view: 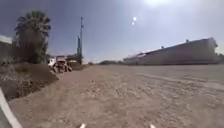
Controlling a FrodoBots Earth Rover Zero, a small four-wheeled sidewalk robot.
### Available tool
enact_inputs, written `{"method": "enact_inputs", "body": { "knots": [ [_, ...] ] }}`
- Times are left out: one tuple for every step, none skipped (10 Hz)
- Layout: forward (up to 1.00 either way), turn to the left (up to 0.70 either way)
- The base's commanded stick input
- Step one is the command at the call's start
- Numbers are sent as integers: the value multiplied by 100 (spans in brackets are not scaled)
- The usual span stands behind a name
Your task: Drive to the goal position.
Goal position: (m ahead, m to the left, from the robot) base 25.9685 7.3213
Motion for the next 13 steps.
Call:
{"method": "enact_inputs", "body": {
  "knots": [
    [70,0],
    [70,0],
    [70,0],
    [70,0],
    [70,0],
    [70,0],
    [70,0],
    [70,0],
    [70,0],
    [70,0],
    [70,0],
    [70,0],
    [70,0]
  ]
}}
